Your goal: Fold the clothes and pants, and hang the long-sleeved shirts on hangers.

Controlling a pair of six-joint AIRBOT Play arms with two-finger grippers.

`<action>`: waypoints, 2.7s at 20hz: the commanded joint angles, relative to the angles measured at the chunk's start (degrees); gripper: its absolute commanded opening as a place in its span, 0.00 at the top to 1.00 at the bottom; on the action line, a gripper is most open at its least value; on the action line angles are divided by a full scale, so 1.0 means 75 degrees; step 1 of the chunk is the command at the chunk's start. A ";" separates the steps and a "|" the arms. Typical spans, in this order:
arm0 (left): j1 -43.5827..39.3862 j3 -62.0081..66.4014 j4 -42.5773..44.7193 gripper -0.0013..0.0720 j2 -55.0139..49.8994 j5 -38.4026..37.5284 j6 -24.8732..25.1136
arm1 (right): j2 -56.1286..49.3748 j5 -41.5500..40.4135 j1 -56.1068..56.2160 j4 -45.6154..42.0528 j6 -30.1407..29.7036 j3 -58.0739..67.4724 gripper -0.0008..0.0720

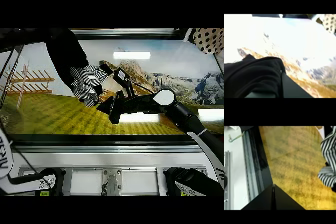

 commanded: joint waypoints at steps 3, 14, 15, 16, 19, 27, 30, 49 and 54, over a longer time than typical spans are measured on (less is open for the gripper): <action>-0.0402 -0.1306 0.0315 0.96 0.1827 -0.0079 -0.0055 | -0.0003 0.0093 0.0006 0.0399 0.0006 -0.0003 0.95; -0.0402 -0.1670 0.0216 0.96 0.3217 0.0038 -0.0883 | 0.0641 0.3002 -0.1696 0.1486 0.0006 0.0003 0.95; -0.0402 -0.1670 0.0207 0.96 0.3246 0.0003 -0.1055 | 0.0641 0.3179 -0.1772 0.1705 0.0003 0.0003 0.95; -0.0402 -0.1670 0.0207 0.96 0.3249 -0.0050 -0.1233 | 0.0650 0.3209 -0.1804 0.1693 -0.0023 0.0003 0.96; -0.0985 -0.1670 0.0230 0.96 0.3246 0.0017 -0.1367 | 0.1003 0.2844 -0.2436 0.0676 0.0851 0.0006 0.96; -0.5878 -0.1457 0.0291 0.96 0.0746 0.2981 -0.1352 | 0.3963 -0.0306 -0.6199 -0.3477 0.4925 0.0006 0.96; -0.6866 0.0280 0.0271 0.96 -0.1408 0.2512 -0.1358 | 0.4564 -0.0090 -0.7379 -0.3958 0.5234 0.0003 0.96; -0.0067 -0.8932 -0.0201 0.05 0.2509 0.0851 -0.1244 | 0.4540 0.0889 -0.8504 -0.4028 0.5234 -0.0259 0.96; -0.0799 -0.8859 -0.1577 0.05 0.1291 0.1408 -0.0085 | 0.4164 0.1244 -0.8504 -0.4322 0.5240 -0.0504 0.96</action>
